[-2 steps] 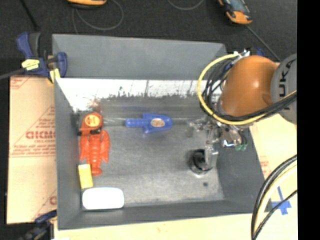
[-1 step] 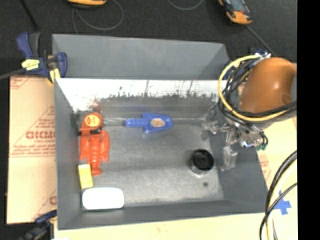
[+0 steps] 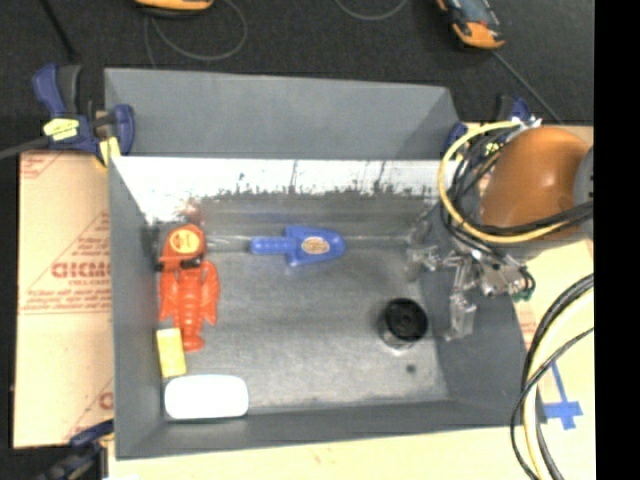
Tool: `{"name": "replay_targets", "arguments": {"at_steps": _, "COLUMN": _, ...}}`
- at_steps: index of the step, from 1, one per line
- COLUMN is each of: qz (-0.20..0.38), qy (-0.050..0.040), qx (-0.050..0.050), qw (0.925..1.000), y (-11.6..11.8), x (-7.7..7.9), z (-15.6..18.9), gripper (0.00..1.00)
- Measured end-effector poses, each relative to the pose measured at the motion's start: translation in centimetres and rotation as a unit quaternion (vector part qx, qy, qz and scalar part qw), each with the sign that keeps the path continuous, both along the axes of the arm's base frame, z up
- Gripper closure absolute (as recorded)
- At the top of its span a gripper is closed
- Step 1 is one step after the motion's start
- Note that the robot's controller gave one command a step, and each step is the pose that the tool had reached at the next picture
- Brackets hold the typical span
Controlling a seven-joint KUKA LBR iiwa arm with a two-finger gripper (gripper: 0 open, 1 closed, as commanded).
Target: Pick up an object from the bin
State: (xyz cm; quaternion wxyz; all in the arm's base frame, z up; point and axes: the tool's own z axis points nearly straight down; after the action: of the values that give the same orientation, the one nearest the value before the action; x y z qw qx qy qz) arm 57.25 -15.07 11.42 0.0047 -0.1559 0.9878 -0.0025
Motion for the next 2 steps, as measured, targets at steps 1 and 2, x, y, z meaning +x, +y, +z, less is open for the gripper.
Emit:
{"name": "replay_targets", "arguments": {"at_steps": 1, "qz": -0.01, "qy": 0.0032, "qx": 0.002, "qw": 0.9999, "y": 1.8, "x": -3.5, "z": -2.8, "gripper": 0.0}}
{"name": "replay_targets", "arguments": {"at_steps": 2, "qz": 0.017, "qy": 0.0023, "qx": 0.001, "qw": 0.9999, "y": 2.2, "x": -5.2, "z": -4.2, "gripper": 0.0}}
